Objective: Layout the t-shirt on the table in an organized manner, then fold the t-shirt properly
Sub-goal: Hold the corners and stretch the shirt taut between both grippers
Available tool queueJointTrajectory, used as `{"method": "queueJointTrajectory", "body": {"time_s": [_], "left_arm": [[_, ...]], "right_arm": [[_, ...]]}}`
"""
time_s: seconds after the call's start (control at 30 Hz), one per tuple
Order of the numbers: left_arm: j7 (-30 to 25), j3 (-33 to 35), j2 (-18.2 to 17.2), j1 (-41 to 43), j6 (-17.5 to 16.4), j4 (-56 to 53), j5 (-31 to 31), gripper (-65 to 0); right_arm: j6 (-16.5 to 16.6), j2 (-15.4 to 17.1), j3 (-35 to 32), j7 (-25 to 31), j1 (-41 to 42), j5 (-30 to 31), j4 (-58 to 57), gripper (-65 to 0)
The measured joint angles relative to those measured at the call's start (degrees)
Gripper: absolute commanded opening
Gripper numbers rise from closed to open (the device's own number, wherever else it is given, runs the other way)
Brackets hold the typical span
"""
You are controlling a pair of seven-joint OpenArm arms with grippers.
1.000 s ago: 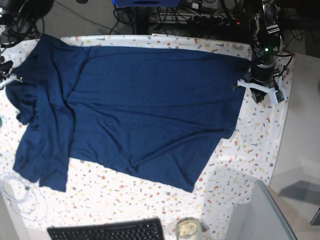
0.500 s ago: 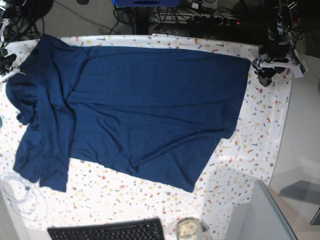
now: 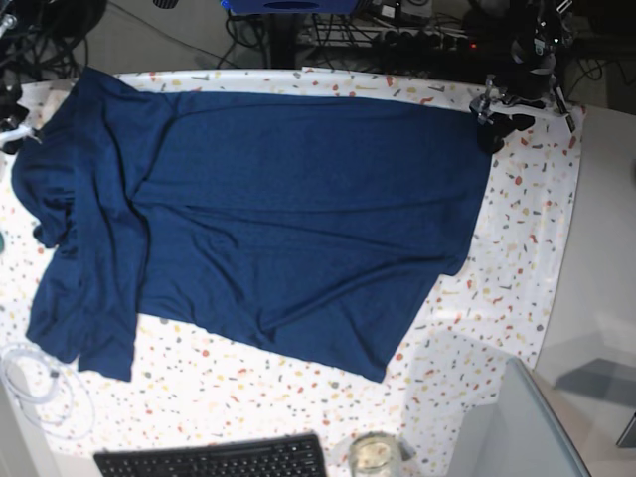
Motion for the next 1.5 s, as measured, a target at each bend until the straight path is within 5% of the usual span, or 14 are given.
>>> {"method": "queueJointTrajectory", "body": {"time_s": [0.13,0.3,0.4,0.5,0.6,0.8,1.2,1.5], "left_arm": [[-3.1,2.4,-0.7,-0.1,-0.6,-2.1,-0.5,-17.1],[-4.8,7.0,-1.2,-0.5,0.1,-2.3,-0.5,-18.4],[-4.4,7.5,-1.1,-0.6,-0.1,-2.3,-0.7,-30.9],[-2.7,7.6,-1.0,-0.5,-0.2,-2.3,-0.7,-49.0],[-1.8,7.6,-0.6,-0.7,-0.2,-2.4,-0.7,-65.0],[-1.3,7.7,-0.6,-0.7,-0.2,-2.3,-0.7,-65.0],[-1.8,7.7,-0.6,1.5,-0.8,-1.9,-0.9,-65.0],[0.0,4.1,0.0,5.5,-0.6,1.6,-0.3,-65.0]], "right_arm": [[3.8,0.2,4.3,-4.4,0.4,1.5,0.0,-59.4],[8.0,-0.1,5.7,-4.6,1.2,2.0,0.0,-35.0],[11.9,-0.1,5.8,-4.6,1.0,1.9,-0.8,-22.5],[12.0,0.1,5.8,-4.9,2.1,1.9,-5.4,-16.7],[12.0,0.4,5.8,-4.5,3.6,1.8,-10.2,-17.1],[11.9,2.6,5.9,-4.1,5.1,1.6,-15.9,-23.1],[11.9,3.5,5.6,-4.4,5.9,1.5,-17.1,-60.9],[12.0,6.1,5.6,-4.4,5.9,1.4,-19.7,-64.8]]}}
